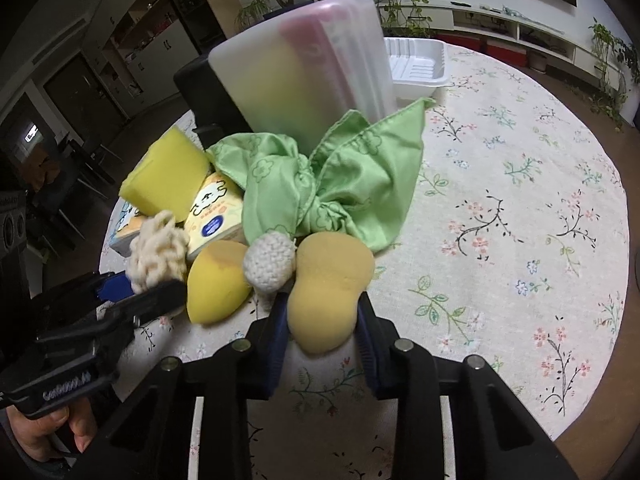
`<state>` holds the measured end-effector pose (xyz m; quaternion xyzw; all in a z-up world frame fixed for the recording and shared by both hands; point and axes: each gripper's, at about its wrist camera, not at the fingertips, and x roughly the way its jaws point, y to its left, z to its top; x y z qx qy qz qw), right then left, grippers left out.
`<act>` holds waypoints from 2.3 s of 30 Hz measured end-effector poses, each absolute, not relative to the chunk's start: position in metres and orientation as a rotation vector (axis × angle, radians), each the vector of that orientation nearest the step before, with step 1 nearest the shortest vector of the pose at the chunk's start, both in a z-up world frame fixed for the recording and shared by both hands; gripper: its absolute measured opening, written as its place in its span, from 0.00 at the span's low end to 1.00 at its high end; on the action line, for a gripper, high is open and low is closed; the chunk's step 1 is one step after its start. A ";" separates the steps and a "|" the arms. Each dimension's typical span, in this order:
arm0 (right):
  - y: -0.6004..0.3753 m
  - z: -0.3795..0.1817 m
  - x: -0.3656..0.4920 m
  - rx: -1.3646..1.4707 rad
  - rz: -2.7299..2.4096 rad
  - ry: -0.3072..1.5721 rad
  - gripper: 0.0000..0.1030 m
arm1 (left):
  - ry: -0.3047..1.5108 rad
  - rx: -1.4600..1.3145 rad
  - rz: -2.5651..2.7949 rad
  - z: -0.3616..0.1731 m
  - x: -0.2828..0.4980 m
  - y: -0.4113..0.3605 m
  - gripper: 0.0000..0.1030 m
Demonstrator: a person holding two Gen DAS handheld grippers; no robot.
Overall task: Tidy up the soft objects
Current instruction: 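Close the left gripper on the loofah while the right gripper grasps the beige sponge, then carry both items to the white tray and open both grippers to drop them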
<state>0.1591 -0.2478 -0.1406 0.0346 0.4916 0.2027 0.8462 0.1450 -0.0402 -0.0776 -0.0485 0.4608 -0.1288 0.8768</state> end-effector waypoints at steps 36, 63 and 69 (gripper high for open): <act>-0.292 -0.071 0.151 0.003 0.271 0.935 0.33 | 0.798 -0.116 -0.315 0.014 0.153 0.064 0.17; -0.288 -0.062 0.438 -0.197 0.448 1.027 0.33 | 0.939 0.283 -0.486 -0.015 0.451 0.021 0.17; -0.261 -0.093 0.469 -0.281 0.512 1.105 0.33 | 0.994 0.323 -0.527 -0.042 0.472 -0.002 0.18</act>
